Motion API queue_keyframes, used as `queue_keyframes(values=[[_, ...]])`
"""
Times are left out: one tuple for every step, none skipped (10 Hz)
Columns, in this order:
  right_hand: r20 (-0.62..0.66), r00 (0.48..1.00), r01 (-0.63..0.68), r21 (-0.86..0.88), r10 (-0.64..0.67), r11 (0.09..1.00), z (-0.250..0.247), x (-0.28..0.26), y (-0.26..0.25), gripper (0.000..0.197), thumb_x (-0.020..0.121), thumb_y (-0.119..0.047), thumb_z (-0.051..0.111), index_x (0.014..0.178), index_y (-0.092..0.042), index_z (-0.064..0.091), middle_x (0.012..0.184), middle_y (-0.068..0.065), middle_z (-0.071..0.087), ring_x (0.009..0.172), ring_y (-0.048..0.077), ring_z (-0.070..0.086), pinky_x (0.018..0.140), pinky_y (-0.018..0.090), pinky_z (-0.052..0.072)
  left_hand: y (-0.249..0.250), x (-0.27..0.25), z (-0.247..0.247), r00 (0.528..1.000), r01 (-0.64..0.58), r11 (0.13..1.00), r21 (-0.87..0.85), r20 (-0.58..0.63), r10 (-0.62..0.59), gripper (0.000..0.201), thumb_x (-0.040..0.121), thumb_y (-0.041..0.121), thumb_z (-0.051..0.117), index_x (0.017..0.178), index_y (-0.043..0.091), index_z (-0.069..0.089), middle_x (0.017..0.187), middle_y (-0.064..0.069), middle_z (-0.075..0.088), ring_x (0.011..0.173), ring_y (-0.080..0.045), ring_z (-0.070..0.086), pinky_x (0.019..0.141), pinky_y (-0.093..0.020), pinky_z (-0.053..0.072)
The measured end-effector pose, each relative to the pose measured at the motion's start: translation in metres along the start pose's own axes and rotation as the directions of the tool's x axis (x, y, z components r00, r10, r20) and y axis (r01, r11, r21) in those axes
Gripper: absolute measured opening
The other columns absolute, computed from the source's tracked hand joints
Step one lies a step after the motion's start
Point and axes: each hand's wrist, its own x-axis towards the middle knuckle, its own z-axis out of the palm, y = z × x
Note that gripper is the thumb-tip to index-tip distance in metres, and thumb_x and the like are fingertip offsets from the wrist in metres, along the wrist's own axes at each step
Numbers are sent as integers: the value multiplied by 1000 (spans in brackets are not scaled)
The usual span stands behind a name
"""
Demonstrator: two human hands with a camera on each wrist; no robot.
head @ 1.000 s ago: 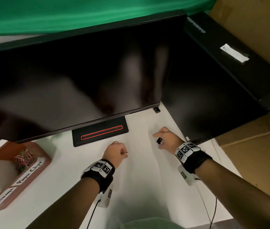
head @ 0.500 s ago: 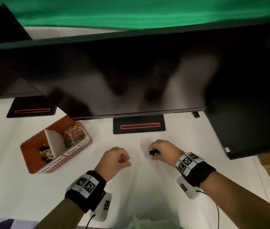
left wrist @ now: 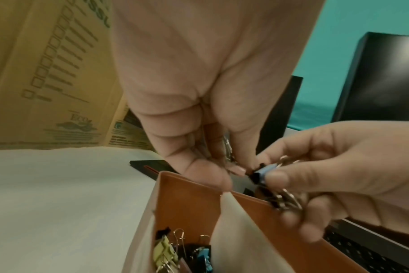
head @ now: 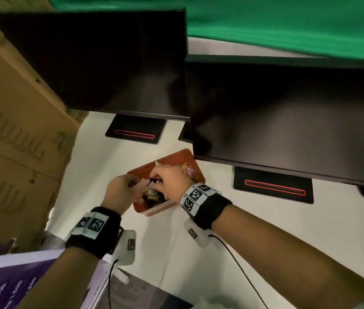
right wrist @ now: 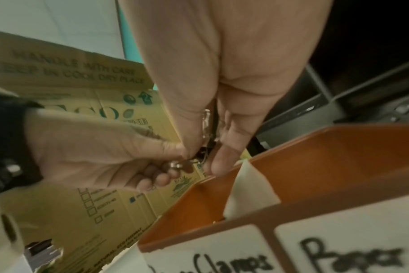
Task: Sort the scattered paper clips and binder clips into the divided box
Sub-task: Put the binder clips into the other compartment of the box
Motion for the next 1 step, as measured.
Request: queue_keyframes(values=[[24,996,-80,-18,81,997,22,22,-10,34,87,-25,59,120,-18,53,141,13,41,109,29,58,90,34,48,-3,10,-8,995,52,998,-44,90,-48,52,84,60,45,75,14,69,80,-13,72,81,-29,67,83,-45,54]])
